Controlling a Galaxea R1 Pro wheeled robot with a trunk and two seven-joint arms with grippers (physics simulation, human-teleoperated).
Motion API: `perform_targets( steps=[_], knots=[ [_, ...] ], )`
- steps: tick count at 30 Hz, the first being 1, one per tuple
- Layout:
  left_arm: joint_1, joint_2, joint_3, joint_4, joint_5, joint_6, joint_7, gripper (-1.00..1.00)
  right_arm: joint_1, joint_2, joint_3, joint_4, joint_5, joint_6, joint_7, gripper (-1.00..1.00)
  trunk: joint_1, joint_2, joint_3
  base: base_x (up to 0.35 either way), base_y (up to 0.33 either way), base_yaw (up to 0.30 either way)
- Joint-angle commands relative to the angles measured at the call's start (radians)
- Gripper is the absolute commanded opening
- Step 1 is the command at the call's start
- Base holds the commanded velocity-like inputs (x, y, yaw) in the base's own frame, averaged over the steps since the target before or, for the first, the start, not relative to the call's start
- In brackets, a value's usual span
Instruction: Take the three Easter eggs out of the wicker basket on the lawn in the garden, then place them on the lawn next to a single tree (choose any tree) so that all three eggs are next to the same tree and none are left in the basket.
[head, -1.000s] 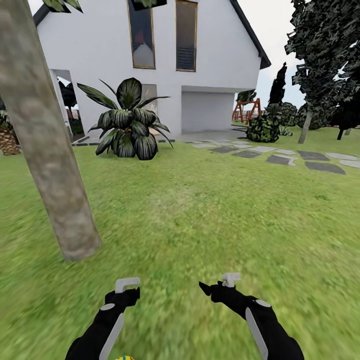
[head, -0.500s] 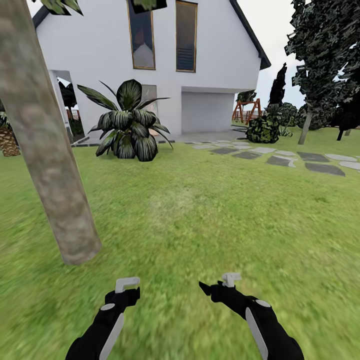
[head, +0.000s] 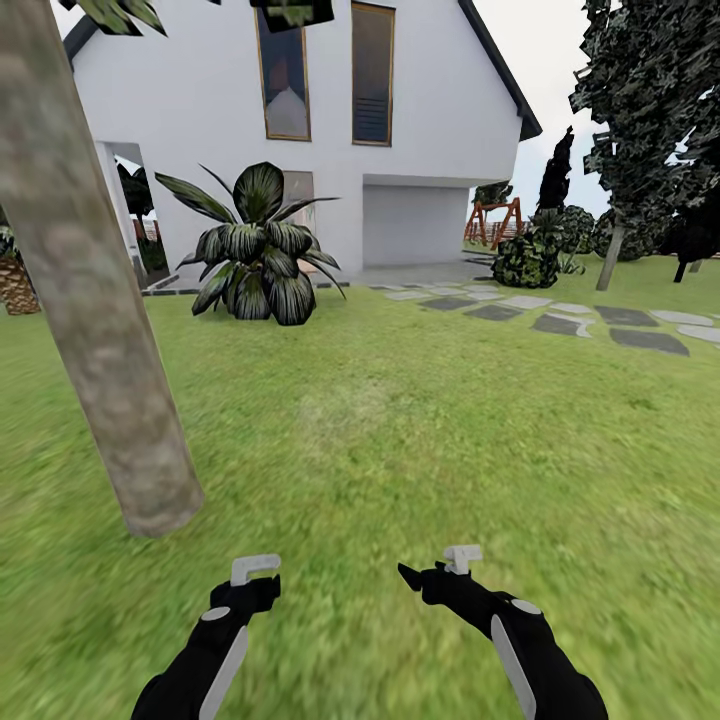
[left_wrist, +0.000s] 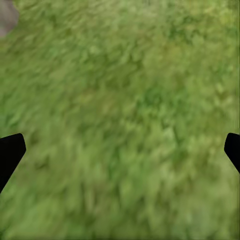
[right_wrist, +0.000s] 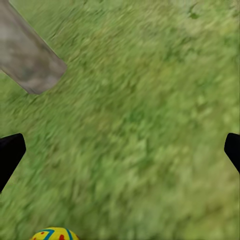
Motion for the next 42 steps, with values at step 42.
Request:
perform_targets(
  steps=[42],
  knots=[
    [0.0, 0.0, -0.011, -0.003, 0.007, -0.007, 0.007, 1.0, 0.0, 0.001, -0.004, -0.001, -0.012, 0.008, 0.007, 1.0, -0.119, 0.217, 0.096, -0.015, 0.0, 0.002]
  ],
)
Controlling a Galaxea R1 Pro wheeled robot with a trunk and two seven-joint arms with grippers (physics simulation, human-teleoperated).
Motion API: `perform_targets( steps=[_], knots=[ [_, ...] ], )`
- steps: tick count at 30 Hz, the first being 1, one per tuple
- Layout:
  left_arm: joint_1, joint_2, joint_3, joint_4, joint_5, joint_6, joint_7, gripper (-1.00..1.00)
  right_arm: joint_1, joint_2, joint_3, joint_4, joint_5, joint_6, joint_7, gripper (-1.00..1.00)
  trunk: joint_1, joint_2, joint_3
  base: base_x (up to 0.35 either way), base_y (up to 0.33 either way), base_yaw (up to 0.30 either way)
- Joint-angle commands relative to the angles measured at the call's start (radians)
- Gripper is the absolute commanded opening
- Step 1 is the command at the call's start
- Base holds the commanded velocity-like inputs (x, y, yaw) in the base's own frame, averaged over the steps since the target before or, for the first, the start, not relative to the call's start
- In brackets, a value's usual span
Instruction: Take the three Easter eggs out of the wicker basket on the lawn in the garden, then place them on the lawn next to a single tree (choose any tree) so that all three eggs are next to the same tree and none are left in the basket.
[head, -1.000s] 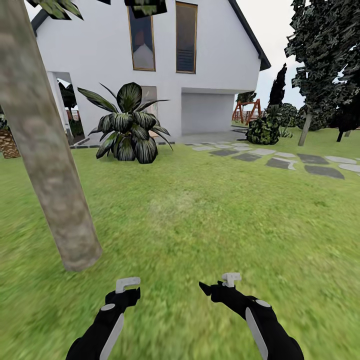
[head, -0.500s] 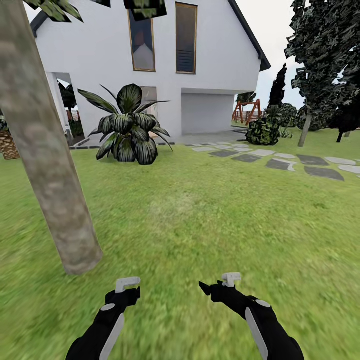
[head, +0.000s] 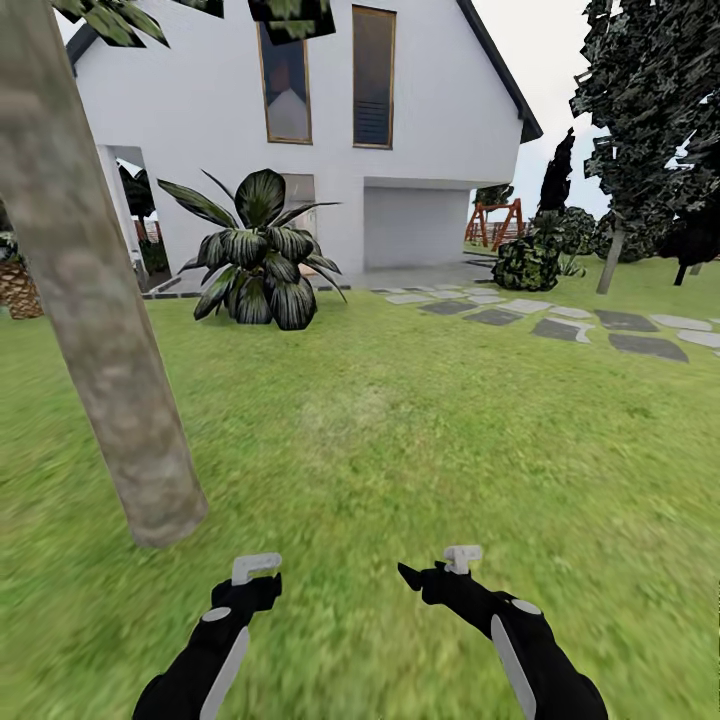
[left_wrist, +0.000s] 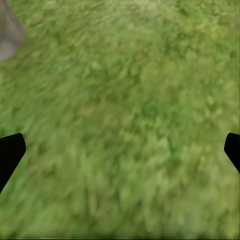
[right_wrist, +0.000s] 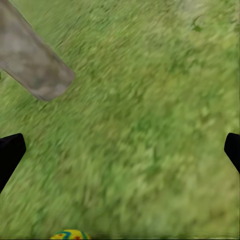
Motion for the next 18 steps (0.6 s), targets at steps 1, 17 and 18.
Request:
perform_targets(
  steps=[1, 17, 18],
  knots=[
    [0.0, 0.001, -0.004, -0.002, 0.01, 0.004, 0.009, 1.0, 0.0, 0.001, -0.004, -0.001, -0.008, 0.009, 0.004, 1.0, -0.001, -0.001, -0.001, -0.268, 0.0, 0.084],
    [-0.001, 0.0, -0.006, 0.001, 0.013, 0.004, 0.008, 1.0, 0.0, 0.003, -0.002, -0.001, -0.006, 0.021, 0.002, 1.0, -0.001, -0.001, -0.001, -0.321, 0.0, 0.206],
    [0.0, 0.0, -0.006, 0.001, 0.012, 0.004, 0.008, 1.0, 0.0, 0.003, -0.002, -0.001, -0.005, 0.021, 0.002, 1.0, -0.001, -0.001, -0.001, -0.175, 0.0, 0.274]
  ],
)
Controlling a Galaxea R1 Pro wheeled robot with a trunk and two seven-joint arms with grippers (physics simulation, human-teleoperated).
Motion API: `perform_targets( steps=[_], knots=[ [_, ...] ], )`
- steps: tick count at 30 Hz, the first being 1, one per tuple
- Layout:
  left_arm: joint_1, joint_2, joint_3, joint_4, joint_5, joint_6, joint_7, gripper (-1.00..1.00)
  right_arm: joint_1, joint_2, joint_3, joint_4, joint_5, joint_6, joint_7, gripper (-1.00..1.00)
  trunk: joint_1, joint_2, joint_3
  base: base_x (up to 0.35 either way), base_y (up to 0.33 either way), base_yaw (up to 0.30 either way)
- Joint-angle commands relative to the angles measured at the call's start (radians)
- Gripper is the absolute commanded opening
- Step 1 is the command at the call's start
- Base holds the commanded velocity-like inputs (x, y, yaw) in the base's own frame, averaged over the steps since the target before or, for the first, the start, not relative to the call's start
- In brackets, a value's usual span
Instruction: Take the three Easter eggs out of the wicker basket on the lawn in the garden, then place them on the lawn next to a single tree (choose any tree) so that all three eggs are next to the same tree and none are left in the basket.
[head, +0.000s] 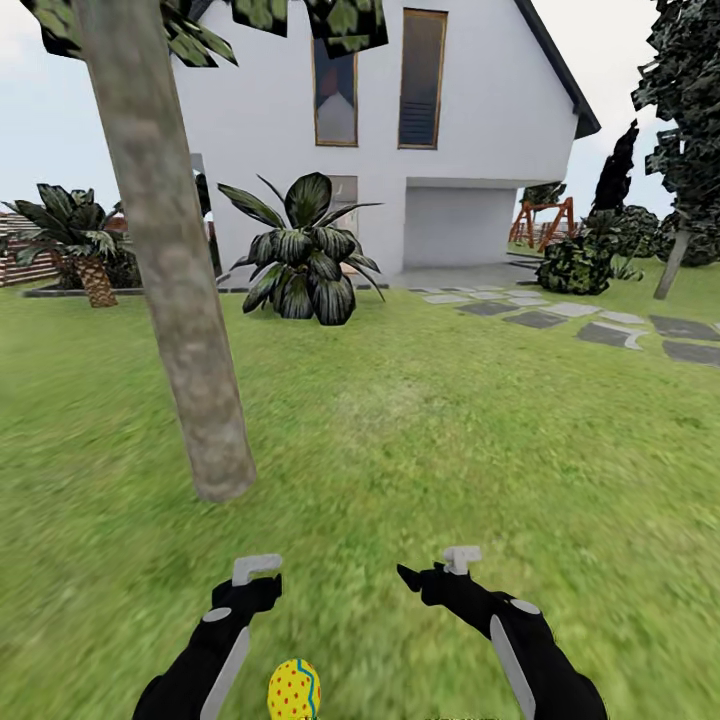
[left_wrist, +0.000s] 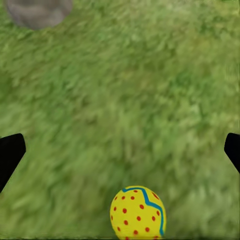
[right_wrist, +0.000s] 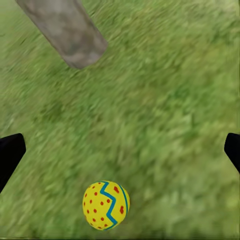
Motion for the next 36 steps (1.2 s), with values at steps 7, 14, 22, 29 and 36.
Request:
perform_targets(
  steps=[7, 14, 22, 29, 36],
  knots=[
    [0.0, -0.001, -0.003, 0.001, 0.011, 0.004, 0.008, 1.0, 0.0, 0.003, 0.001, -0.001, -0.005, 0.01, -0.001, 1.0, -0.012, 0.02, 0.008, -0.054, 0.0, 0.285],
    [-0.002, -0.001, 0.002, 0.003, 0.012, 0.005, 0.009, 1.0, 0.0, 0.008, 0.003, -0.001, -0.003, 0.01, -0.008, 1.0, -0.039, 0.069, 0.03, -0.006, 0.0, 0.29],
    [-0.002, 0.0, 0.008, 0.004, 0.014, 0.007, 0.008, 1.0, 0.0, 0.011, 0.004, -0.001, -0.002, 0.01, -0.01, 1.0, -0.069, 0.125, 0.055, 0.0, 0.0, 0.292],
    [-0.003, 0.005, 0.008, 0.006, 0.068, 0.008, 0.009, 1.0, 0.0, 0.007, 0.0, -0.001, -0.009, -0.002, -0.003, 1.0, -0.096, 0.174, 0.077, 0.0, 0.0, 0.171],
    [-0.003, 0.006, 0.008, 0.008, 0.079, 0.008, 0.01, 1.0, 0.0, 0.01, 0.002, -0.001, -0.005, -0.001, -0.009, 1.0, -0.123, 0.223, 0.099, 0.0, 0.0, 0.168]
  ],
)
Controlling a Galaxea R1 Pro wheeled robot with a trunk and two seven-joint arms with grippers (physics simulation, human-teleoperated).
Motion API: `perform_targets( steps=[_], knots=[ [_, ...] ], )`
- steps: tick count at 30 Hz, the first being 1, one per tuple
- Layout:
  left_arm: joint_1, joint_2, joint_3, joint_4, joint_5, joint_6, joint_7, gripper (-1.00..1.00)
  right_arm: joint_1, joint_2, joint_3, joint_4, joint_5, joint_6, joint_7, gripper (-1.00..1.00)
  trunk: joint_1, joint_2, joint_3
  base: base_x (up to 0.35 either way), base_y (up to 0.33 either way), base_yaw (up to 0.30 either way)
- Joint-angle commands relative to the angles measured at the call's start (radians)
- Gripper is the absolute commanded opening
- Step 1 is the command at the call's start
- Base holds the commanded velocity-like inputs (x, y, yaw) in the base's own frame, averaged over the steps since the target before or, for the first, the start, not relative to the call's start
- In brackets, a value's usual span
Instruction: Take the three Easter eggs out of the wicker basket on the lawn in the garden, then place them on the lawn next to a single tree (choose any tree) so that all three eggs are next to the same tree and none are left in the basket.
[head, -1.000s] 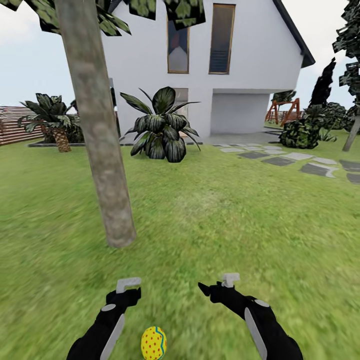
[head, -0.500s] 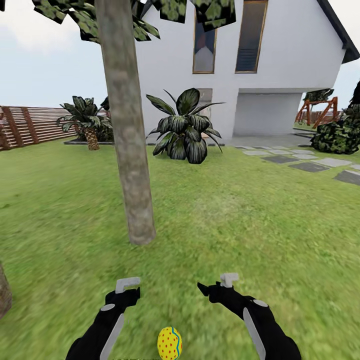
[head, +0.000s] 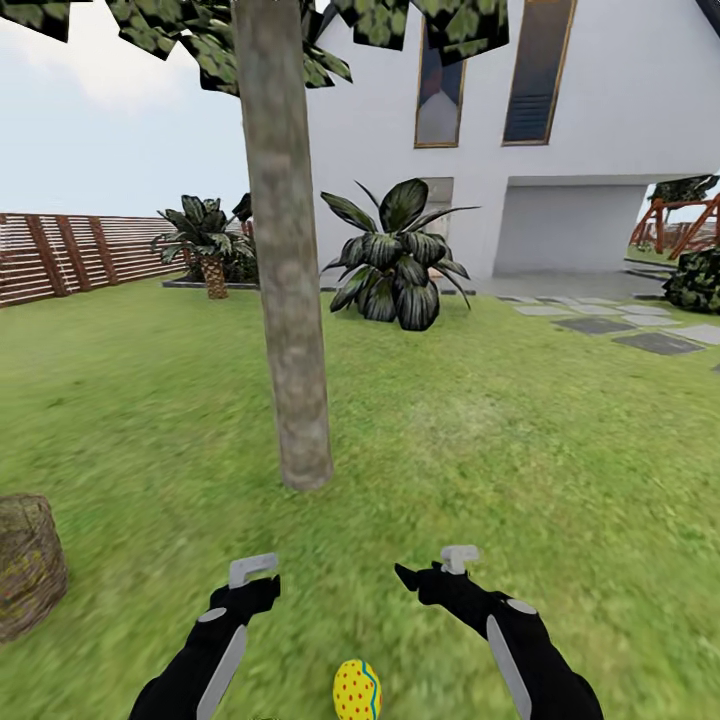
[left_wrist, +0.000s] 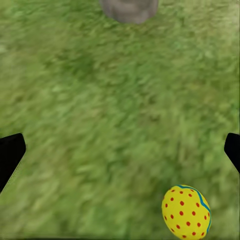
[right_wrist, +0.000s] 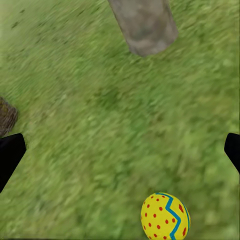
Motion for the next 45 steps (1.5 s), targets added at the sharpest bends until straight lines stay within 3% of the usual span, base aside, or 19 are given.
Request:
perform_targets(
  steps=[1, 37, 41, 45],
  knots=[
    [-0.001, 0.0, -0.004, -0.001, 0.011, 0.004, 0.008, 1.0, 0.0, 0.001, -0.004, -0.001, -0.007, 0.009, 0.004, 1.0, -0.004, 0.007, 0.002, 0.0, 0.0, 0.257],
    [-0.001, 0.0, 0.001, 0.006, 0.013, 0.003, 0.016, 1.0, 0.0, 0.002, -0.004, -0.001, -0.006, 0.009, 0.002, 1.0, -0.142, 0.259, 0.094, 0.0, 0.0, 0.268],
    [-0.001, 0.0, 0.034, 0.007, 0.013, 0.002, 0.026, 1.0, 0.0, 0.002, -0.004, 0.0, -0.006, 0.009, 0.002, 1.0, -0.157, 0.287, 0.105, 0.0, 0.0, 0.271],
    [-0.002, 0.0, 0.107, 0.01, 0.012, 0.003, 0.039, 1.0, 0.0, 0.002, -0.004, 0.0, -0.006, 0.009, 0.002, 1.0, -0.173, 0.315, 0.116, 0.0, 0.0, 0.271]
  ],
)
